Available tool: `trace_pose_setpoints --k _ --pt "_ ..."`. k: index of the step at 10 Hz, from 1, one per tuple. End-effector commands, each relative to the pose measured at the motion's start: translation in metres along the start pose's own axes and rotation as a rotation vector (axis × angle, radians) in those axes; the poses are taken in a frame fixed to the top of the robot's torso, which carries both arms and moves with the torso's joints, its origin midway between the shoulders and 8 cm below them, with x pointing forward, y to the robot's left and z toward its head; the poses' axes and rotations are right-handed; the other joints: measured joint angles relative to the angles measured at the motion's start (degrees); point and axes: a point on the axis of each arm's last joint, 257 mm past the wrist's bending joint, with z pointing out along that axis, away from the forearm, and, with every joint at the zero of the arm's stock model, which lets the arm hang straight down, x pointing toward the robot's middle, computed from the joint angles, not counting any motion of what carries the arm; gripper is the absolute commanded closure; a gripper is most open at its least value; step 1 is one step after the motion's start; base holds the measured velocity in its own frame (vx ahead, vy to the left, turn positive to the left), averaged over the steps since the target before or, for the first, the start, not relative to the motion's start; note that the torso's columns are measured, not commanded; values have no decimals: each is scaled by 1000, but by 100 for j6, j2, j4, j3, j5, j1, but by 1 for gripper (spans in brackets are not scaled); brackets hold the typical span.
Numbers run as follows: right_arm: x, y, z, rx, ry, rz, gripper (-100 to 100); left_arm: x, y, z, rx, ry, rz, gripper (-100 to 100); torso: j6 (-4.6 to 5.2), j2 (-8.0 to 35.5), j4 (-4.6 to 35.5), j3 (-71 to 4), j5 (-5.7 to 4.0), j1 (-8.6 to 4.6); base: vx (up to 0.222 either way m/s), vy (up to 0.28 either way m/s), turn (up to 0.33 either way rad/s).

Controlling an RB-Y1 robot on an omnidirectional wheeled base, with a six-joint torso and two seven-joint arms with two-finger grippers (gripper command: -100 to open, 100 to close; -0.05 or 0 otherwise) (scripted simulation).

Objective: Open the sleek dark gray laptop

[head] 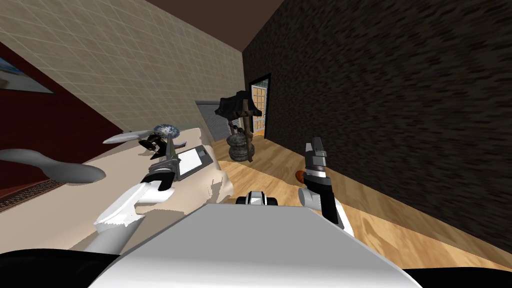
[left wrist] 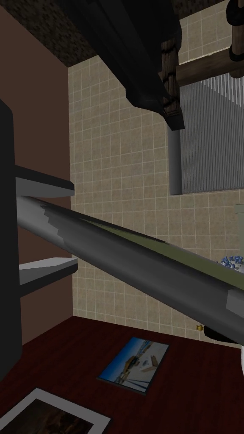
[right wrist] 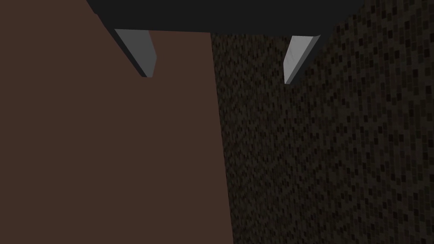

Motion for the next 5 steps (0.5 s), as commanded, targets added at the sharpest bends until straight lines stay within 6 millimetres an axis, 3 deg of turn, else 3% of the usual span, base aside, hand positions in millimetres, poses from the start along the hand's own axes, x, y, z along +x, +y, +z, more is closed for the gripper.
trace_pose_setpoints --k 1,4,5 --pt "0 0 0 0 0 0 0 11 -6 2 -7 1 40 100 -18 21 9 14 -6 3 9 2 -3" --pt "0 0 0 0 0 0 0 36 -22 4 -11 16 94 100 -51 41 4 28 6 1 4 20 22" --pt "0 0 0 0 0 0 0 33 -22 4 -13 6 120 100 -54 39 -5 30 21 6 -8 9 23"
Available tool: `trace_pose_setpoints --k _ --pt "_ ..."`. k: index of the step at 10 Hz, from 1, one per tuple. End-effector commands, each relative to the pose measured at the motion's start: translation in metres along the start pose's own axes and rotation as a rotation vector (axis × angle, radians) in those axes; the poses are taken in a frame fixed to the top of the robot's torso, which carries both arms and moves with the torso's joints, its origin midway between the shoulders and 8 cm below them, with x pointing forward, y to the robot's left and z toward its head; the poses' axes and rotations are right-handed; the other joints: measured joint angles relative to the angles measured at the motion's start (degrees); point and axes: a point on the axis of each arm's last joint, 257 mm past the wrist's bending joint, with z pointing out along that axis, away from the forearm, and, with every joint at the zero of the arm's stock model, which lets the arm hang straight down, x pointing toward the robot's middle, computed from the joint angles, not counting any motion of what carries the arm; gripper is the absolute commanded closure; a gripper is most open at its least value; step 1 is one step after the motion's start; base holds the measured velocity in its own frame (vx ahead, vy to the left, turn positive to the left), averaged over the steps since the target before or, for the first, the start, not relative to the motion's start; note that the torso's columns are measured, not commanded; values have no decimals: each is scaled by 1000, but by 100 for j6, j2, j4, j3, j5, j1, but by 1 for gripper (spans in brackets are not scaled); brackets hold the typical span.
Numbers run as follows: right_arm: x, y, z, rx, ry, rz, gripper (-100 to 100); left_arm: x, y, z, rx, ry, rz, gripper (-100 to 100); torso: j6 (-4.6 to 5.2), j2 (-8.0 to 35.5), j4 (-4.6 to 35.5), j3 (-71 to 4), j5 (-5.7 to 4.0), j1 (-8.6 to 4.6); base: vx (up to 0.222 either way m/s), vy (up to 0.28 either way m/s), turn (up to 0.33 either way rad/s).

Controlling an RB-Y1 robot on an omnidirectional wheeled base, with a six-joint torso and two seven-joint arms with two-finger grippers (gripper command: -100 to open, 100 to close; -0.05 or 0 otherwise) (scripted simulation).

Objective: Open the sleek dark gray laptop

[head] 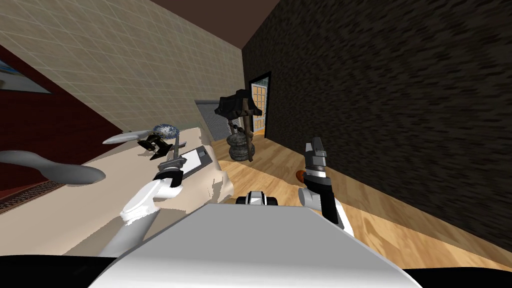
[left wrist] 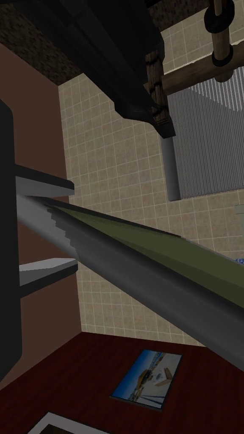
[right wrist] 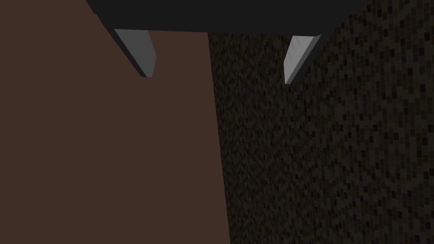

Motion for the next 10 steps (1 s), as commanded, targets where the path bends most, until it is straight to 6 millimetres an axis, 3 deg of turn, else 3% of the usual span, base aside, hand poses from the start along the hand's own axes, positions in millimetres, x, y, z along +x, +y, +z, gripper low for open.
trace_pose_setpoints --k 1,4,5,6,7,8,9,10 --pt "0 0 0 0 0 0 0 29 -13 -4 -8 34 56 100 0 -7 0 -6 -2 5 -5 10 44" --pt "0 0 0 0 0 0 0 37 -26 -3 -5 31 120 100 0 -30 -14 -19 13 32 -4 5 33" --pt "0 0 0 0 0 0 0 49 -42 -3 6 44 138 100 -1 -32 -15 -22 13 34 -2 20 56" --pt "0 0 0 0 0 0 0 47 -41 -3 4 36 162 100 9 -41 -23 -24 23 35 -4 10 13" --pt "0 0 0 0 0 0 0 56 -59 -3 19 45 179 100 1 -40 -19 -26 15 35 -4 9 35" --pt "0 0 0 0 0 0 0 56 -58 -3 16 41 204 100 1 -41 -20 -26 15 37 0 3 11" --pt "0 0 0 0 0 0 0 66 -76 -4 32 51 229 100 -12 -36 -18 -24 11 42 0 1 45" --pt "0 0 0 0 0 0 0 65 -76 -4 31 45 246 100 -1 -39 -15 -26 9 42 -1 1 19"
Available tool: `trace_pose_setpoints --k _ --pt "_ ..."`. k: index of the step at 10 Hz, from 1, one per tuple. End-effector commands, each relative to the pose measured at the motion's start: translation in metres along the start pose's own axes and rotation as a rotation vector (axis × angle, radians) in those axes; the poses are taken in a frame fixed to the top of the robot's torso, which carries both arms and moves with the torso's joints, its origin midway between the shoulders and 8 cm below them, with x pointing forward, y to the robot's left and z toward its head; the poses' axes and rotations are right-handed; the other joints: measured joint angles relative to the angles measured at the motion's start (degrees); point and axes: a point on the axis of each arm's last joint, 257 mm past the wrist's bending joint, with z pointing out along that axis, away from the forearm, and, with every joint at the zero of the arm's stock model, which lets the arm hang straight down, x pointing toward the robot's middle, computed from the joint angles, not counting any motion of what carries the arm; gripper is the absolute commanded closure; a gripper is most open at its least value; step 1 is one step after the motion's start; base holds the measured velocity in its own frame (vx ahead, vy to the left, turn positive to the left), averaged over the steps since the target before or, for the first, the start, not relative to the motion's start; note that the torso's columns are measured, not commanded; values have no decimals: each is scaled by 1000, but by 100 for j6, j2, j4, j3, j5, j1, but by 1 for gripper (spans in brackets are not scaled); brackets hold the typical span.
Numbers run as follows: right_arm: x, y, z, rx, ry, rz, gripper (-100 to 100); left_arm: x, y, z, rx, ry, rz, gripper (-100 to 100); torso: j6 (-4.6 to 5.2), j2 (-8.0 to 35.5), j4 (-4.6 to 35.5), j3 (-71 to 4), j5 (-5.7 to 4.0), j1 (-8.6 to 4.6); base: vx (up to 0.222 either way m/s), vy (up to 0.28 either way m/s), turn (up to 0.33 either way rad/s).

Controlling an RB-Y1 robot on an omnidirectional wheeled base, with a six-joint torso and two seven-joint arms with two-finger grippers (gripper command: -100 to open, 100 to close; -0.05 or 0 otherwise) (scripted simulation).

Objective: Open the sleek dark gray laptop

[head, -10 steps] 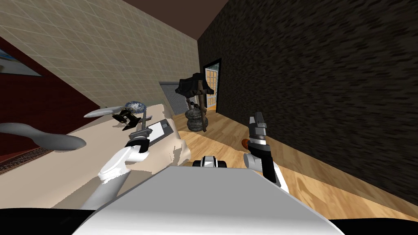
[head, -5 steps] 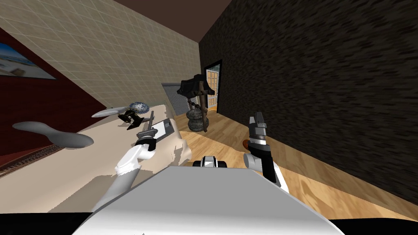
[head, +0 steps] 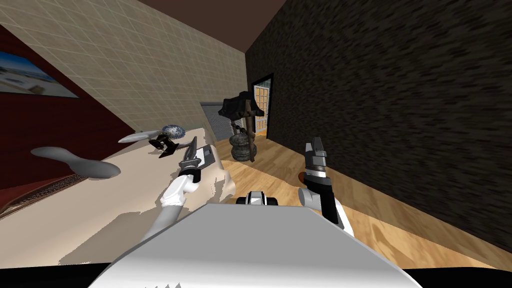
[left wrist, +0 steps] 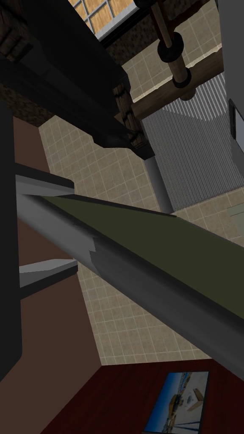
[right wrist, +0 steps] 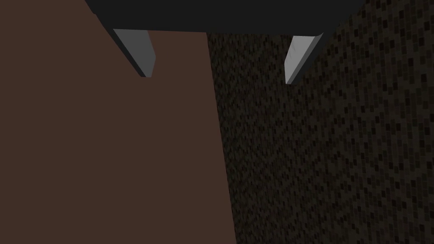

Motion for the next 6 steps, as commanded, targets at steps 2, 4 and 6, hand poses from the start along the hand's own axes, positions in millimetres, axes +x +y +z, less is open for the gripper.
trace_pose_setpoints --k 2,4,6 --pt "0 0 0 0 0 0 0 23 -27 -3 13 35 68 100 -7 7 10 2 -15 -3 -5 7 31" --pt "0 0 0 0 0 0 0 28 -50 -4 36 42 90 100 -2 4 12 0 -20 -10 0 20 34" --pt "0 0 0 0 0 0 0 25 -49 -4 33 32 121 100 6 6 9 2 -16 -20 0 8 11"
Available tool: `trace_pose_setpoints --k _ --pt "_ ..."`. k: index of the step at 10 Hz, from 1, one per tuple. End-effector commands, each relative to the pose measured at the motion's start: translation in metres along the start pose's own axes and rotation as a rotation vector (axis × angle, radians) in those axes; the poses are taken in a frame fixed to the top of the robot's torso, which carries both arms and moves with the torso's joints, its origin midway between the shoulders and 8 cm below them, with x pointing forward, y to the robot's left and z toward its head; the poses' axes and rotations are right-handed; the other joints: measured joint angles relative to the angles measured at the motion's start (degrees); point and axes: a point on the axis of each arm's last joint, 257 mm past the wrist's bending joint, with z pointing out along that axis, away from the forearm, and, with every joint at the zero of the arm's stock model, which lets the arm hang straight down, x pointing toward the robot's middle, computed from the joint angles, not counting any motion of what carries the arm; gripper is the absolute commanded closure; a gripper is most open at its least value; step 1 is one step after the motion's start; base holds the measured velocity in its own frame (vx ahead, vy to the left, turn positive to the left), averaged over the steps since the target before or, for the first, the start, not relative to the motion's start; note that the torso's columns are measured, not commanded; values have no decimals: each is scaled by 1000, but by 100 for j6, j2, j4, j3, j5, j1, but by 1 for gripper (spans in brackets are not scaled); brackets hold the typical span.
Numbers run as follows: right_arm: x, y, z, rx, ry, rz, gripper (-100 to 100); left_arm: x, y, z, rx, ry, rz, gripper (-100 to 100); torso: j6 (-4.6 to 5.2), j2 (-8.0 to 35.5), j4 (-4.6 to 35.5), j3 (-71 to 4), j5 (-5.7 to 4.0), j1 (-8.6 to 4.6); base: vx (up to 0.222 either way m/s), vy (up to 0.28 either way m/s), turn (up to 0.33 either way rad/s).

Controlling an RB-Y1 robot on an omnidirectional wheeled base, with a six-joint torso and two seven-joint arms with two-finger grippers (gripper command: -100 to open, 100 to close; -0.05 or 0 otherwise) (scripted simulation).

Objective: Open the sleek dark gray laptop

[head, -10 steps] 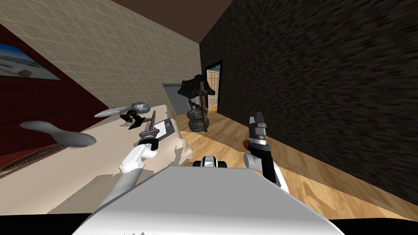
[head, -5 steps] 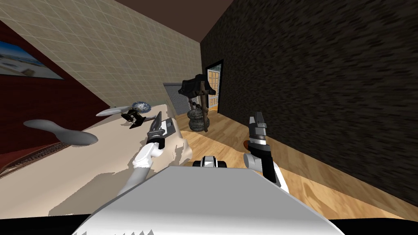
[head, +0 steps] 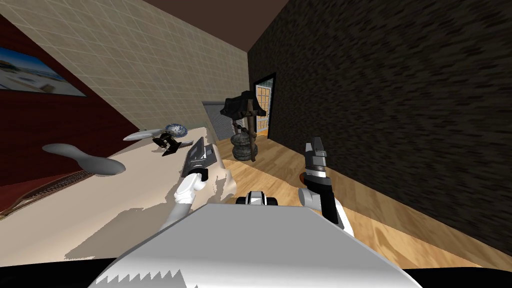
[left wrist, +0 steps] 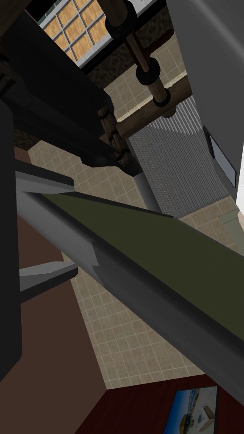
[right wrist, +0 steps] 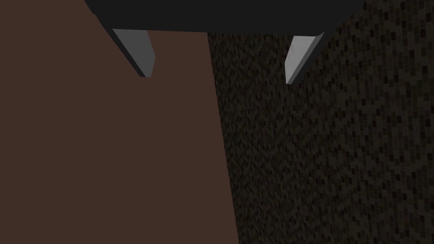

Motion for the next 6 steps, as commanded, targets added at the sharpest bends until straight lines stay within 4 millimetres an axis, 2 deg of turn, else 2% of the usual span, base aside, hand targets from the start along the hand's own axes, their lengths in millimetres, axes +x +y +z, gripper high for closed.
trace_pose_setpoints --k 1,2,3,6 --pt "0 0 0 0 0 0 0 -2 0 10 5 -1 22 -100 1 -4 2 -3 -6 -3 -22 -51 -9" --pt "0 0 0 0 0 0 0 -6 5 19 6 -5 38 -100 20 7 19 -2 -37 -45 -38 -82 1" --pt "0 0 0 0 0 0 0 -5 5 19 8 -2 25 -100 33 24 33 7 -66 -100 -25 -56 4" --pt "0 0 0 0 0 0 0 -20 23 45 8 -10 49 -100 36 36 44 12 -82 -120 -38 -84 -4"
